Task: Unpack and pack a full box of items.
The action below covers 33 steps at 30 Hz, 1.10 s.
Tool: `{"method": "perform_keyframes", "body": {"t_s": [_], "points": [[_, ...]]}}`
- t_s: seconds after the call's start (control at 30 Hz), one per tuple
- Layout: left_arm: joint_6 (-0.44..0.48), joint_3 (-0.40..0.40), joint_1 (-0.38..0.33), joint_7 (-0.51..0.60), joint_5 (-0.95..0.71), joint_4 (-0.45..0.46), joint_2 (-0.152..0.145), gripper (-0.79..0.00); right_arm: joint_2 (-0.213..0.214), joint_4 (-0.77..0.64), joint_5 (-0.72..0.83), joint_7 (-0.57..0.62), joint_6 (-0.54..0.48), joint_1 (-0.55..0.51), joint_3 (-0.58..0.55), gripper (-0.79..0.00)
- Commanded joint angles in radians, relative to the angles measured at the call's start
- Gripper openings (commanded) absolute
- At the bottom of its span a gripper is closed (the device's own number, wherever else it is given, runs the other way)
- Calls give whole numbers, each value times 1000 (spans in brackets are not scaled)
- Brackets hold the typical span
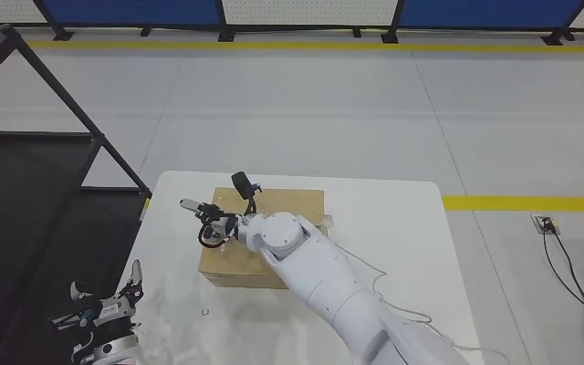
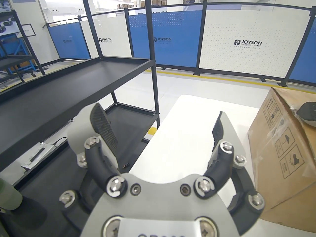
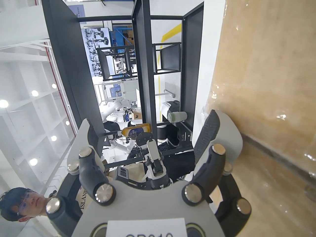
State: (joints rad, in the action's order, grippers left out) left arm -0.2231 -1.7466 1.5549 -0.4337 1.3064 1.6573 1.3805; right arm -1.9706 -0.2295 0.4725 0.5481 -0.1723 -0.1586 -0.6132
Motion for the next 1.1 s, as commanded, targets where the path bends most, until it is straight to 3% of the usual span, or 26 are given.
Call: {"method": "perform_keyframes", "body": {"t_s": [0.0,0.37,1.07], "points": [[2,2,0,0,2,1,0,0,2,8,-1,36,-8,6,-8,0],[17,28,-11,18,40,2,2,0,36,48,-7,166,-35,14,-55,0],[14,82,-45,43,103,0,5,0,129,-8,-85,108,-77,-34,-129,0]]}}
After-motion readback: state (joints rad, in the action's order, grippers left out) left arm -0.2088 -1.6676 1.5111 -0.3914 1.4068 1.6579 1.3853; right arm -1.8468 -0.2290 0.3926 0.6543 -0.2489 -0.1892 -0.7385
